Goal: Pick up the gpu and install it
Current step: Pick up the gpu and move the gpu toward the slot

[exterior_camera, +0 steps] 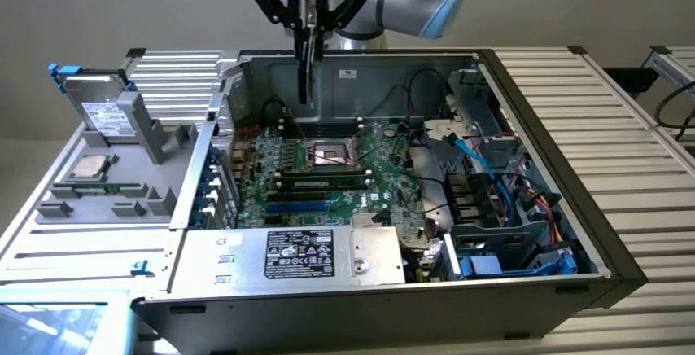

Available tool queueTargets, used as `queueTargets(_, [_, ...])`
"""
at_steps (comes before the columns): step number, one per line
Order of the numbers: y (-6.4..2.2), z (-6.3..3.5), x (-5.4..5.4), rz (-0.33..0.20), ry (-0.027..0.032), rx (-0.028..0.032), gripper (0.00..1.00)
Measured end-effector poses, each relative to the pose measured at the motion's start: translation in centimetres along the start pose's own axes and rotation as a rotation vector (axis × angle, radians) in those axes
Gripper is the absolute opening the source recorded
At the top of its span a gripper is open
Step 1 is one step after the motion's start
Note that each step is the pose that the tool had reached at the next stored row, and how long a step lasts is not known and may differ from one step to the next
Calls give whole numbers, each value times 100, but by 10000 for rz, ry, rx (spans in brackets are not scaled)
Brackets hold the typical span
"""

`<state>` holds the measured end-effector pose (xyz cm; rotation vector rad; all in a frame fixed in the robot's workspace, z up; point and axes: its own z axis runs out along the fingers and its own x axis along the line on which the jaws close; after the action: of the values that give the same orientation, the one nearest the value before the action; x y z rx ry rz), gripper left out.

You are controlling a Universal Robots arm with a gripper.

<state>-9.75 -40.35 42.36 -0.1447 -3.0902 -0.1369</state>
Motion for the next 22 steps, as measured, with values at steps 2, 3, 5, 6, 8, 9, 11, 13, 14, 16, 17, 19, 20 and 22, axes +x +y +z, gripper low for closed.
queueTargets(2, [-12, -5, -96, 1, 7, -1, 29])
queueTargets(3, [-19, -8, -141, 1, 9, 0, 29])
queueTargets(5, [-25, -12, -209, 1, 11, 1, 29])
queueTargets(6, [-25, -12, -213, 1, 10, 1, 29])
queueTargets(8, [-25, -12, -213, 1, 10, 1, 29])
queueTargets(9, [-25, -12, -213, 2, 10, 1, 29])
queueTargets(11, [-26, -13, -214, -171, -45, -19, 29])
queueTargets(13, [-25, -12, -214, -498, -123, -18, 29])
queueTargets(14, [-25, -12, -214, -673, -164, -14, 29])
queueTargets(16, [-25, -11, -215, -1043, -215, -6, 29])
queueTargets(17, [-26, -10, -215, -1224, -214, -1, 29])
queueTargets(19, [-26, -4, -214, -1591, -183, 11, 29])
queueTargets(20, [-27, 0, -214, -1769, -168, 16, 29])
queueTargets(22, [-27, 5, -215, -2139, -133, 30, 29])
